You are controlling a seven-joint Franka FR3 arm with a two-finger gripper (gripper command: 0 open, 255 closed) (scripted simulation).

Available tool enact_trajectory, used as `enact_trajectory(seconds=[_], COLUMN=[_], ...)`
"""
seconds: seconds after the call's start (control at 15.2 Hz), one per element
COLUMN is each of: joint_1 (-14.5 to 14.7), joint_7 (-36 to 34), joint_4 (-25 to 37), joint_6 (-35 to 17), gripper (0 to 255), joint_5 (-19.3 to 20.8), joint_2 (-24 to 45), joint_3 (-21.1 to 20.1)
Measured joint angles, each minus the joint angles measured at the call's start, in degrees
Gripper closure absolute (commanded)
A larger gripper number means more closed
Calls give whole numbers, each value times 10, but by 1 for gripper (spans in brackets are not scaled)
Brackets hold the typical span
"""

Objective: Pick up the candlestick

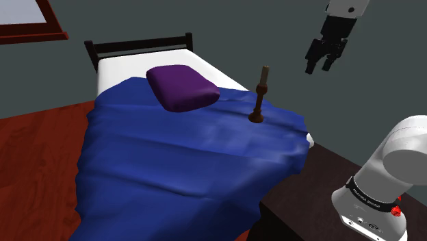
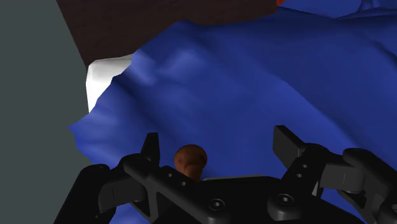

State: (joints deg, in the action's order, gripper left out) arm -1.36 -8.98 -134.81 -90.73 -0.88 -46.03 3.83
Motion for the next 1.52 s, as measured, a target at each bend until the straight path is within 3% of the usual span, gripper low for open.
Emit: enact_trajectory(seconds=[0.13, 0.33, 0.86, 1.52], joint_1=[-2, -10, -33, -66], joint_7=[-8, -49, -168, -285], joint_4=[8, 50, 214, 442], joint_6=[-2, -6, 10, 84], gripper=[0, 0, 0, 0], joint_5=[-2, -15, -54, -115], joint_2=[16, 94, 344, 615], joint_3=[-1, -7, -5, 24])
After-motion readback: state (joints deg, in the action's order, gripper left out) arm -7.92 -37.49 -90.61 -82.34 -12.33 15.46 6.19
